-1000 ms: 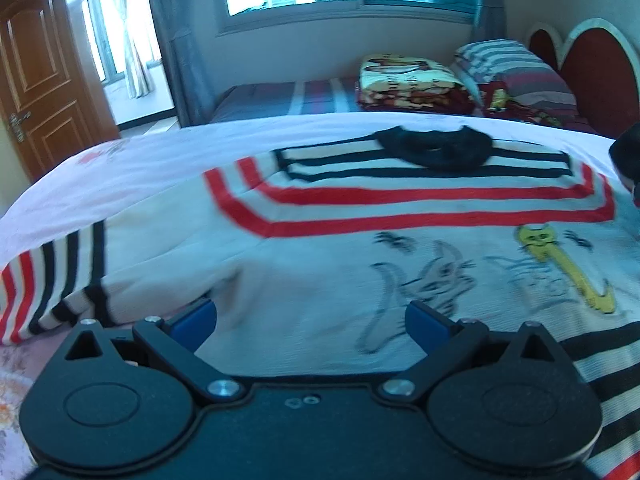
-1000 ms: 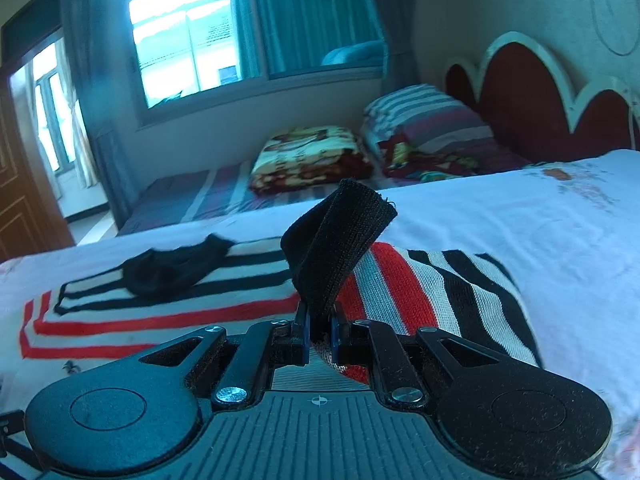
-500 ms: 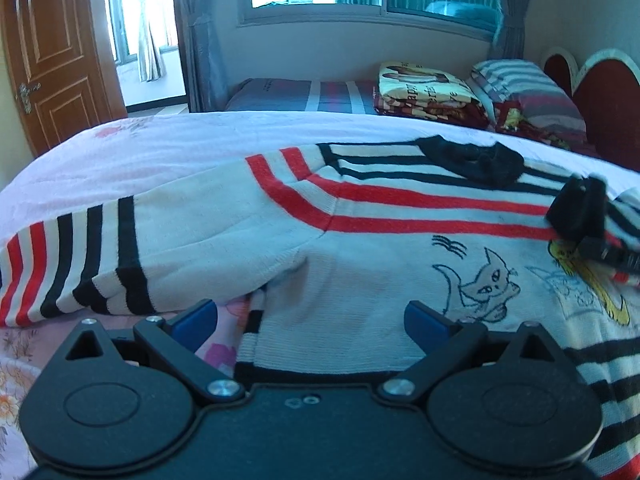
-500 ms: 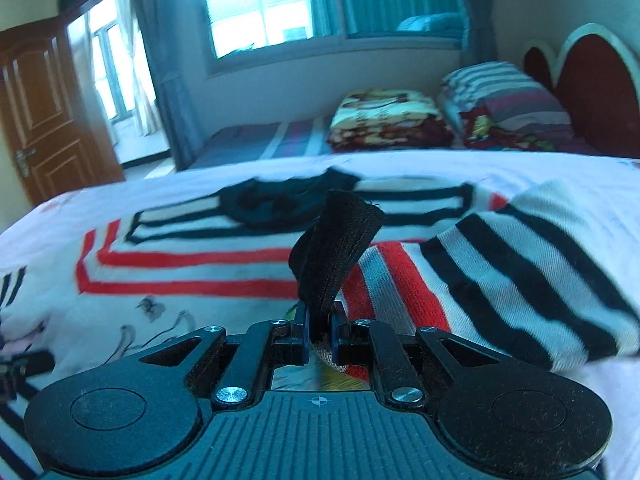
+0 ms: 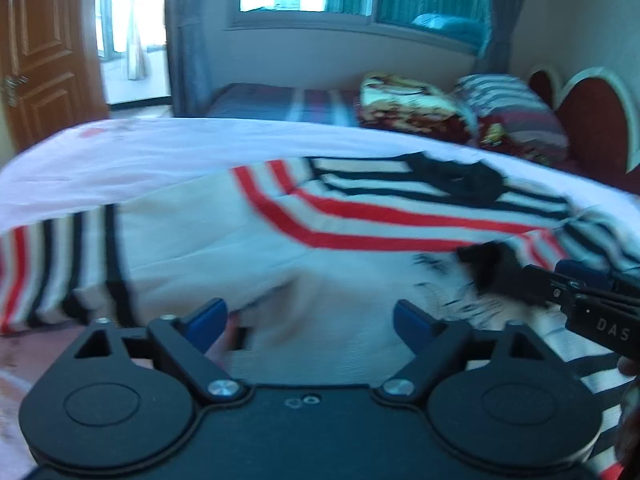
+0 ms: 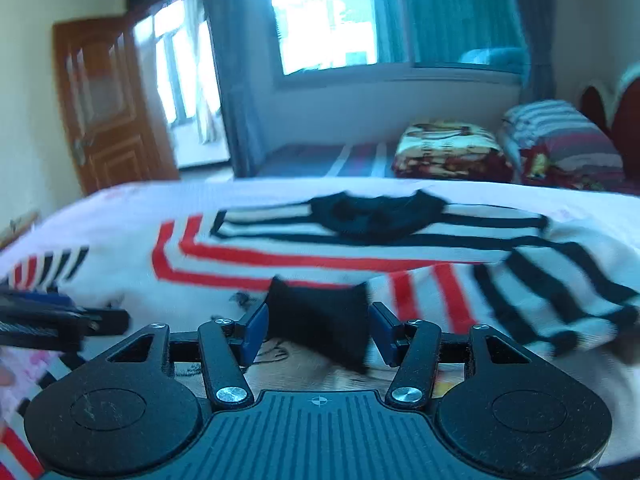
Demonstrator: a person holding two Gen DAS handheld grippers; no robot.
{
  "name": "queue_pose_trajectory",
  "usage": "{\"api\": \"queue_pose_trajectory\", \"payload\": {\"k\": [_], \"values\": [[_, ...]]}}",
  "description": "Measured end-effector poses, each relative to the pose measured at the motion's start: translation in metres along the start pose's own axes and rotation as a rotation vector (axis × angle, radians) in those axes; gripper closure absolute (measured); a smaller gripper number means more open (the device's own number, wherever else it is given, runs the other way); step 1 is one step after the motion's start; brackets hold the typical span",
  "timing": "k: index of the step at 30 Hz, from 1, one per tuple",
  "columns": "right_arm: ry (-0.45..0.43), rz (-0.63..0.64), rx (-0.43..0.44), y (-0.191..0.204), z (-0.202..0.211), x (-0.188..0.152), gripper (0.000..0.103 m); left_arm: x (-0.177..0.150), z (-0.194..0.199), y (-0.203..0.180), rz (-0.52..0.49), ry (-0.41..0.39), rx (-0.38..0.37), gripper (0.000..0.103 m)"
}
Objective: Fold small clothes
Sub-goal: 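Carry the cuff with the right tool across the sweater body, then lower the cuff onto the sweater and open the right tool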
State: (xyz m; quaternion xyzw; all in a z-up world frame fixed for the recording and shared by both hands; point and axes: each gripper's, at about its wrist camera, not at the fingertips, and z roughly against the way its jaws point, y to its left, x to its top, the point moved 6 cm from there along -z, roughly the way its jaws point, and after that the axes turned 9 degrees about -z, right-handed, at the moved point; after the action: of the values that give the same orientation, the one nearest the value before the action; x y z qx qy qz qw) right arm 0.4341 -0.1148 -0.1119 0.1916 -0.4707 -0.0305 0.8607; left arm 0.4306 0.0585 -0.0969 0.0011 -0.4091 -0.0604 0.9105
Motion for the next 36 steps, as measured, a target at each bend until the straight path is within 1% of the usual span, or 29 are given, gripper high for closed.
{"api": "queue_pose_trajectory", "payload": {"k": [1,2,3,4,6,7,8,9,10,12,13,14,15,19,21,27,29,30,32,36], "values": [[-0.013,-0.033,-0.017,-0.008,0.006,0.004,0.048,0.003,-0.002,-0.008,0.014,-0.006,-0.055,0.024],[-0.029,-0.072,-0.037,-0.018,0.017,0.008,0.048,0.005,-0.004,-0.017,0.032,-0.008,-0.112,0.031],[-0.039,-0.101,-0.053,-0.028,0.024,0.010,0.048,0.008,-0.008,-0.026,0.056,-0.009,-0.171,0.035],[-0.051,-0.133,-0.069,-0.038,0.032,0.013,0.048,0.010,-0.013,-0.036,0.085,-0.005,-0.234,0.036],[-0.069,-0.193,-0.089,-0.058,0.049,0.017,0.048,0.014,-0.026,-0.054,0.120,0.013,-0.319,0.037],[-0.076,-0.220,-0.097,-0.067,0.056,0.020,0.048,0.016,-0.034,-0.062,0.120,0.021,-0.334,0.037],[-0.085,-0.247,-0.104,-0.076,0.065,0.023,0.048,0.017,-0.041,-0.070,0.112,0.033,-0.343,0.042],[-0.092,-0.278,-0.107,-0.085,0.071,0.024,0.048,0.019,-0.048,-0.076,0.107,0.042,-0.356,0.050],[-0.094,-0.313,-0.109,-0.095,0.077,0.025,0.048,0.021,-0.053,-0.082,0.105,0.047,-0.366,0.053],[-0.099,-0.378,-0.119,-0.114,0.088,0.027,0.048,0.025,-0.062,-0.092,0.088,0.051,-0.371,0.065],[-0.102,-0.406,-0.130,-0.123,0.092,0.029,0.048,0.027,-0.066,-0.096,0.074,0.052,-0.367,0.069],[-0.104,-0.437,-0.138,-0.132,0.096,0.030,0.048,0.028,-0.070,-0.100,0.058,0.053,-0.358,0.083],[-0.107,-0.472,-0.139,-0.140,0.097,0.029,0.048,0.029,-0.072,-0.102,0.048,0.057,-0.349,0.092],[-0.121,-0.633,-0.119,-0.169,0.105,0.027,0.048,0.030,-0.071,-0.100,0.037,0.040,-0.336,0.095],[-0.120,-0.720,-0.069,-0.181,0.110,0.027,0.048,0.031,-0.070,-0.096,0.031,0.031,-0.333,0.095],[-0.094,-0.916,0.071,-0.200,0.114,0.025,0.048,0.038,-0.067,-0.076,0.034,0.018,-0.302,0.095],[-0.089,-0.973,0.105,-0.204,0.116,0.024,0.040,0.039,-0.066,-0.069,0.038,0.013,-0.289,0.095],[-0.092,-0.998,0.115,-0.207,0.117,0.024,0.035,0.040,-0.067,-0.065,0.039,0.013,-0.284,0.095],[-0.105,-1.036,0.138,-0.215,0.121,0.026,0.034,0.040,-0.067,-0.058,0.040,0.011,-0.271,0.095],[-0.116,-1.086,0.154,-0.229,0.128,0.031,0.034,0.040,-0.071,-0.049,0.043,0.012,-0.261,0.095]]}}
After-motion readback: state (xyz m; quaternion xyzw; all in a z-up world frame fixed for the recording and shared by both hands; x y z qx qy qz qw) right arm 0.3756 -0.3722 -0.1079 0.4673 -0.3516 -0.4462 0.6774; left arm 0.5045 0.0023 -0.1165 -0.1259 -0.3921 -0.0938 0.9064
